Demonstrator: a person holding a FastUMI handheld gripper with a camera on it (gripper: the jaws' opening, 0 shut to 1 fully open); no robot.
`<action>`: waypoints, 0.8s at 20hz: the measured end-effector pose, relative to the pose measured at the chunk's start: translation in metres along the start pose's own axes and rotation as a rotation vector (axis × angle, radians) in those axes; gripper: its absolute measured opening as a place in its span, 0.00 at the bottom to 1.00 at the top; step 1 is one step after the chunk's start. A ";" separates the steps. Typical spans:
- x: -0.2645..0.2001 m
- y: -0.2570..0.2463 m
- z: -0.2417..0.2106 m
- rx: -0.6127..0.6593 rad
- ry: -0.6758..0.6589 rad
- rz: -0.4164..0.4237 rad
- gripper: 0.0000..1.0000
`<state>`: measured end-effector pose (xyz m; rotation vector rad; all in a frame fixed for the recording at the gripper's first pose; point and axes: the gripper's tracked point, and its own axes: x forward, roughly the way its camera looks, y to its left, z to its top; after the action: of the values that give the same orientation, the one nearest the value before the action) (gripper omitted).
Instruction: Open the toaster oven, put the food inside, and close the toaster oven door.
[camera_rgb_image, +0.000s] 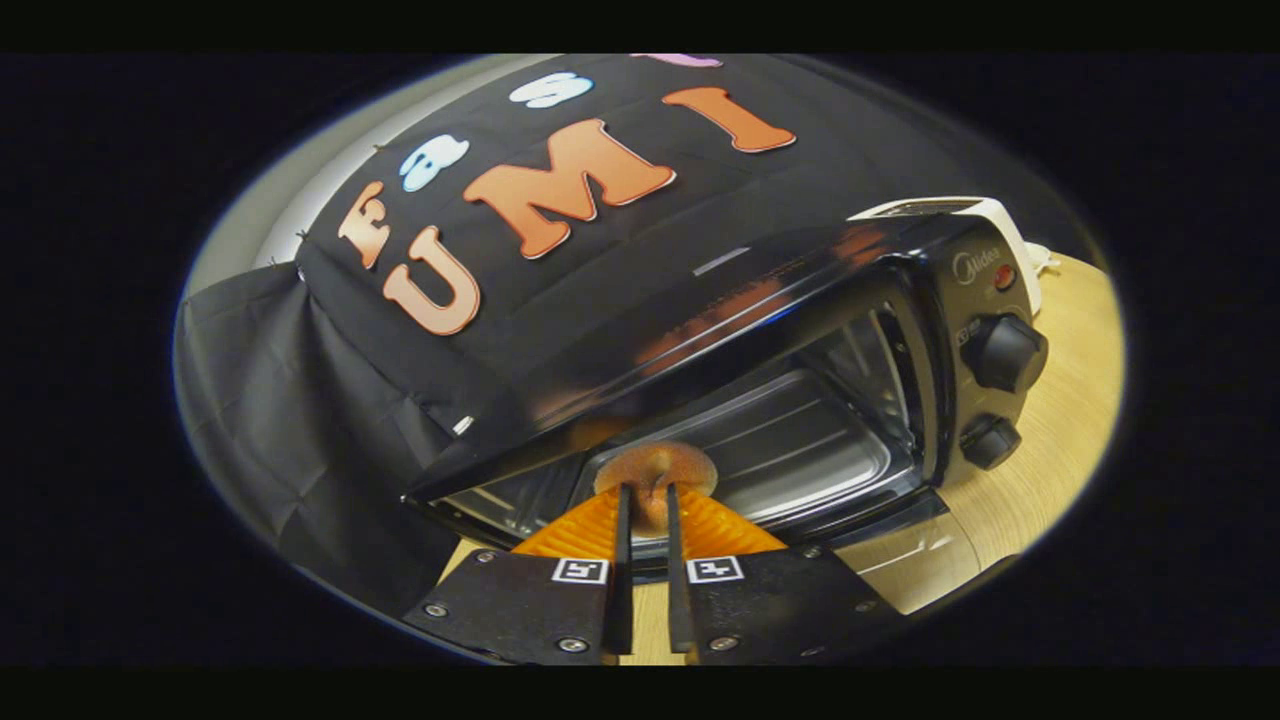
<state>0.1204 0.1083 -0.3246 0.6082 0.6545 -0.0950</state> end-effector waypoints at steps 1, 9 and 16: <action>0.003 -0.004 -0.004 -0.018 0.004 -0.017 0.14; 0.002 0.000 -0.008 -0.121 0.004 -0.021 0.25; -0.029 0.011 0.006 -0.270 -0.039 -0.009 0.64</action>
<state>0.1037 0.1109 -0.2983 0.3421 0.6197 -0.0259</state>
